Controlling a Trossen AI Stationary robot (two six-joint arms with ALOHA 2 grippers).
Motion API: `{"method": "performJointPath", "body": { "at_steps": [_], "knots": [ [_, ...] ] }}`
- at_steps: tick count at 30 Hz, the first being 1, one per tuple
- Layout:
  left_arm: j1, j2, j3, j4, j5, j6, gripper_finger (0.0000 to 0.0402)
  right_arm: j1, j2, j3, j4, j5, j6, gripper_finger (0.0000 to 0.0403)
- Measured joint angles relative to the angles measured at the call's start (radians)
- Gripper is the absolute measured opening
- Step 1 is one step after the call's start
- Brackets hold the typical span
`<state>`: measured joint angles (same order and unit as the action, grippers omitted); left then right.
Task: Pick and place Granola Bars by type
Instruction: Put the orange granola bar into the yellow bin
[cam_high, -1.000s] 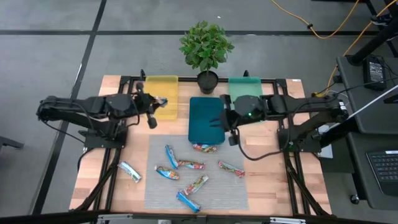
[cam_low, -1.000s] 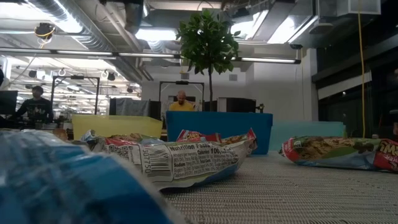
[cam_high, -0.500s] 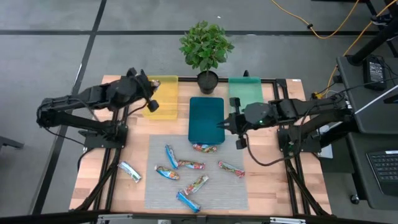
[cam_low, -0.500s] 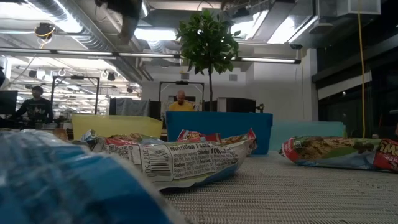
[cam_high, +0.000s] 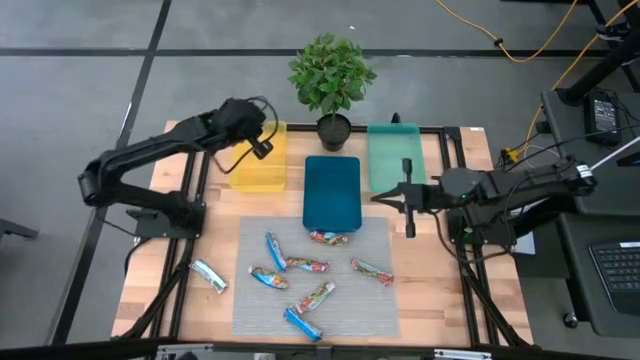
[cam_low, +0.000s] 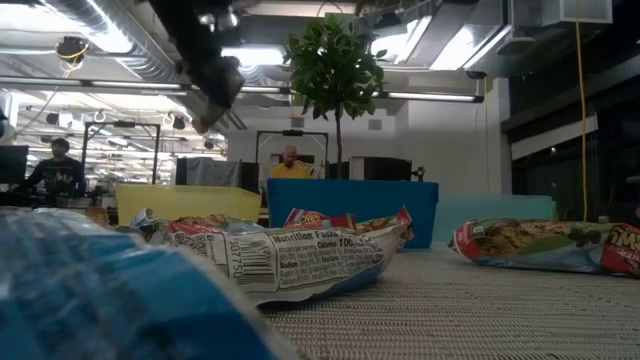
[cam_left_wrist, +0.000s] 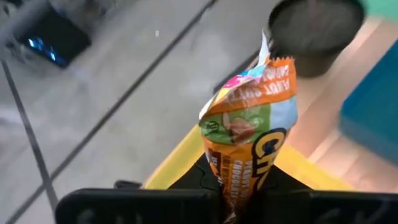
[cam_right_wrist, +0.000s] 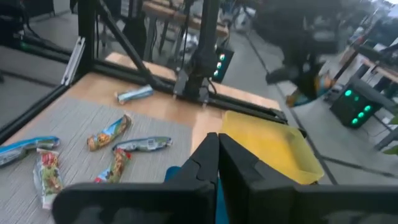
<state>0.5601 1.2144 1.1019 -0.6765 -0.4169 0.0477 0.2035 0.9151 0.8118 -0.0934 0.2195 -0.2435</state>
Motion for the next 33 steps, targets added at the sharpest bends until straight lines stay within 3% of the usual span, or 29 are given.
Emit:
{"method": "performJointPath", "body": {
  "at_steps": [6,14,27,33],
  "knots": [
    [0.073,0.108,0.0,-0.001,0.042,0.013,0.0011,0.0,-0.026,-0.056,0.05,-0.002,-0.02,0.0014],
    [0.159,0.204,-0.002,-0.103,0.18,0.018,0.0007,0.0,-0.002,-0.067,0.078,-0.003,-0.025,0.0014],
    [0.184,0.348,-0.002,-0.146,0.165,0.029,0.001,0.0,0.107,-0.067,0.087,-0.002,-0.026,0.0014],
    [0.184,0.375,-0.002,-0.144,0.127,0.055,0.0038,0.0,0.137,-0.067,0.09,-0.002,-0.03,0.0014]
  ]
}}
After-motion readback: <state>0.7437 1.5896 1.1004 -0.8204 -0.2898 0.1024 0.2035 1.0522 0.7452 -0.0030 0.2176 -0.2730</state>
